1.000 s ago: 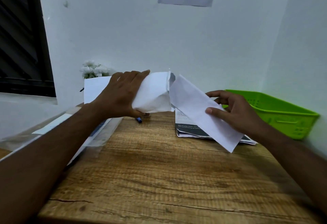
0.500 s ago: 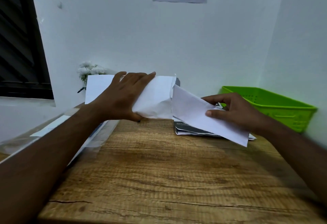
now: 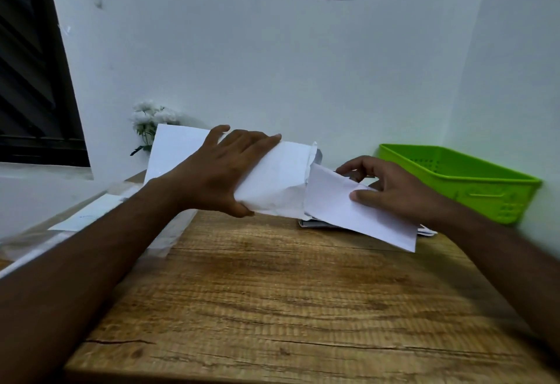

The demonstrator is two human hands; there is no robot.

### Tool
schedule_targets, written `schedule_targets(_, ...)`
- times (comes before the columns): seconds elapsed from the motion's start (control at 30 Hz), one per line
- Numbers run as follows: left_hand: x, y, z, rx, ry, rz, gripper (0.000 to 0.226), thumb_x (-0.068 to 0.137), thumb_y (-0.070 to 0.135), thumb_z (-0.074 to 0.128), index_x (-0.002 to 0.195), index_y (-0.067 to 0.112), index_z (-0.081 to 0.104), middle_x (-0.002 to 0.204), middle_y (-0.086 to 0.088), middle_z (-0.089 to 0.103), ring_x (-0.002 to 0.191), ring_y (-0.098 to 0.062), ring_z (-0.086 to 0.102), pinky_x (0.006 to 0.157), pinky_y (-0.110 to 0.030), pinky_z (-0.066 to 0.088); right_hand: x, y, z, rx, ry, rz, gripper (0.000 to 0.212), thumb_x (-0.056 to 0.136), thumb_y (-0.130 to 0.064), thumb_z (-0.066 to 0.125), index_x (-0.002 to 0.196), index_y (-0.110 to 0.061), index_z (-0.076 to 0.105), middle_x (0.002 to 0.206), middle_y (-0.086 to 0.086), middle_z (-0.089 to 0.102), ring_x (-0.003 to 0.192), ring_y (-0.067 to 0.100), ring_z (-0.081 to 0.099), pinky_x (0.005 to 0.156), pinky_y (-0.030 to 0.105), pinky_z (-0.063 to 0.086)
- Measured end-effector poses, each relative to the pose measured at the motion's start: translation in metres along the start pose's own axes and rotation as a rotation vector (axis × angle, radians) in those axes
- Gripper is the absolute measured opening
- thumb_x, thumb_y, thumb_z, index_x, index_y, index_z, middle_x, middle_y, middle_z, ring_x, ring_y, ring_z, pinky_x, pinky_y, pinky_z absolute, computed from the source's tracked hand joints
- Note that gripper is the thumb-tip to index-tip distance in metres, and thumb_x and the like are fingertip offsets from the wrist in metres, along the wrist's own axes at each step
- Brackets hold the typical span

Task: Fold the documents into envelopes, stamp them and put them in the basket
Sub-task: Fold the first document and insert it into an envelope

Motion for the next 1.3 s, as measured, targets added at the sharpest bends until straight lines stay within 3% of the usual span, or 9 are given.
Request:
schedule_targets(0.2,0.004,0.02,0.008,-0.006,-0.047,0.07,0.122,0.057,0.069,0.069,0.153,0.024,0.008,0.144,0.0,0.034,0.133,-0.019,0.031,0.113,-0.047,0.016,-0.002,-0.009,0.011,0.044,0.124,-0.064,0.031,0.081,-0.001,0.074,0.095,-0.022,0.055,0.096,-0.005,0.063,0.07,-0.007,0.057,0.064,0.017,0.045)
schedule_targets(0.33,0.004,0.021,0.012,-0.009,-0.068,0.066,0.12,0.058,0.07,0.066,0.152,0.025,0.009,0.144,-0.001,0.034,0.134,-0.019,0.031,0.113,-0.048,0.015,-0.001,-0.005,0.015,0.09,0.127,-0.014,0.035,0.078,-0.014,0.08,0.1,-0.027,0.057,0.093,-0.008,0.068,0.065,0.009,0.058,0.066,0.031,0.046)
schedule_targets(0.47,0.003,0.015,0.012,-0.004,-0.058,0.026,0.118,0.058,0.071,0.065,0.152,0.025,0.012,0.141,-0.001,0.037,0.129,-0.02,0.033,0.111,-0.047,0.02,0.0,-0.002,0.007,0.104,0.238,0.036,0.029,0.083,-0.023,0.075,0.108,-0.027,0.06,0.09,-0.007,0.069,0.082,0.013,0.064,0.076,0.039,0.05)
schedule_targets(0.57,0.001,0.008,0.012,0.006,-0.052,-0.012,0.116,0.058,0.072,0.063,0.151,0.025,0.013,0.141,-0.002,0.038,0.128,-0.021,0.035,0.109,-0.048,0.023,-0.002,0.005,-0.004,0.065,0.318,0.184,0.033,0.088,-0.033,0.069,0.116,-0.022,0.057,0.09,-0.006,0.062,0.081,0.009,0.059,0.066,0.029,0.047)
schedule_targets(0.7,-0.002,-0.002,0.011,0.023,-0.011,-0.09,0.117,0.057,0.07,0.066,0.151,0.023,0.017,0.141,-0.003,0.039,0.128,-0.023,0.037,0.107,-0.049,0.025,-0.009,0.016,-0.004,0.139,0.248,0.457,0.034,0.093,-0.048,0.057,0.116,-0.025,0.046,0.094,0.004,0.06,0.078,0.021,0.064,0.058,0.03,0.047)
schedule_targets(0.87,-0.004,-0.011,0.01,0.028,0.002,-0.162,0.119,0.054,0.071,0.064,0.151,0.022,0.017,0.14,-0.003,0.04,0.126,-0.024,0.038,0.104,-0.047,0.027,-0.012,0.018,0.006,0.336,0.145,0.575,0.013,0.096,-0.028,0.056,0.104,-0.018,0.054,0.093,0.007,0.059,0.067,0.021,0.061,0.055,0.029,0.045)
schedule_targets(1.0,-0.004,-0.013,0.009,0.009,-0.003,-0.188,0.118,0.053,0.074,0.056,0.151,0.023,0.015,0.141,-0.003,0.04,0.127,-0.023,0.038,0.104,-0.046,0.026,-0.011,0.02,0.002,0.398,0.236,0.541,0.033,0.087,-0.009,0.068,0.117,-0.017,0.058,0.091,0.005,0.067,0.061,0.014,0.062,0.05,0.027,0.048)
schedule_targets(1.3,-0.001,-0.006,0.01,-0.006,-0.004,-0.176,0.12,0.054,0.077,0.059,0.151,0.023,0.014,0.14,-0.001,0.038,0.127,-0.022,0.037,0.105,-0.045,0.025,-0.01,0.009,0.002,0.519,0.302,0.396,0.02,0.082,-0.009,0.075,0.1,-0.014,0.069,0.083,0.0,0.073,0.06,0.009,0.067,0.053,0.025,0.054)
Point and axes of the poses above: each hand's wrist, its own x-axis towards the middle knuckle, its own z-axis out of the palm, y = z × x, the point moved 5 cm from there along x, towards the middle knuckle
